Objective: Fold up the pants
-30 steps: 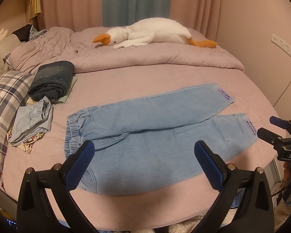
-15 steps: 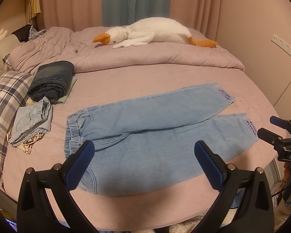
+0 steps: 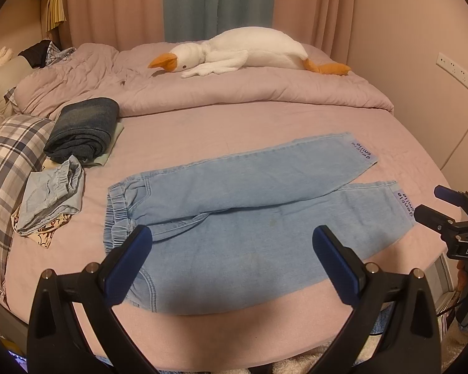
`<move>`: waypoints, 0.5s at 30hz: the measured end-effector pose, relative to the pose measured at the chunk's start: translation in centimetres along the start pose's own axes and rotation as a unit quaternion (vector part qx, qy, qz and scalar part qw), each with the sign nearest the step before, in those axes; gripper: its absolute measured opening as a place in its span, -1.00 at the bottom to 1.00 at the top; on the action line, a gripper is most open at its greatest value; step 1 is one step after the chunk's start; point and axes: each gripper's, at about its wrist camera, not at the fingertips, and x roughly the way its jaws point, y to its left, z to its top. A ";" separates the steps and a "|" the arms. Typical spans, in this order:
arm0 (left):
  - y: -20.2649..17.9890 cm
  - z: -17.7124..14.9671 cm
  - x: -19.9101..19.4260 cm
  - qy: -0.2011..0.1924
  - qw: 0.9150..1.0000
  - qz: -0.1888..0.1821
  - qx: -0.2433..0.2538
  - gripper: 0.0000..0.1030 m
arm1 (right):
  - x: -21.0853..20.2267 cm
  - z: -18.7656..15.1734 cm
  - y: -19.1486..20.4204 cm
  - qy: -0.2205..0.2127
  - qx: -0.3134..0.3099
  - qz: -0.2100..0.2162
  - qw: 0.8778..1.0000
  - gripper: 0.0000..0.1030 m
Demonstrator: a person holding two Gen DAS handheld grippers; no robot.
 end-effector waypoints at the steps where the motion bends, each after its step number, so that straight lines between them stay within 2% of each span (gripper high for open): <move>1: 0.0 0.0 0.0 0.000 1.000 0.000 0.000 0.99 | 0.0 0.0 0.0 0.000 0.000 0.000 1.000 0.99; 15: 0.0 0.0 0.1 0.002 1.000 0.001 0.000 0.99 | 0.0 0.0 0.0 0.000 0.001 -0.001 1.000 0.99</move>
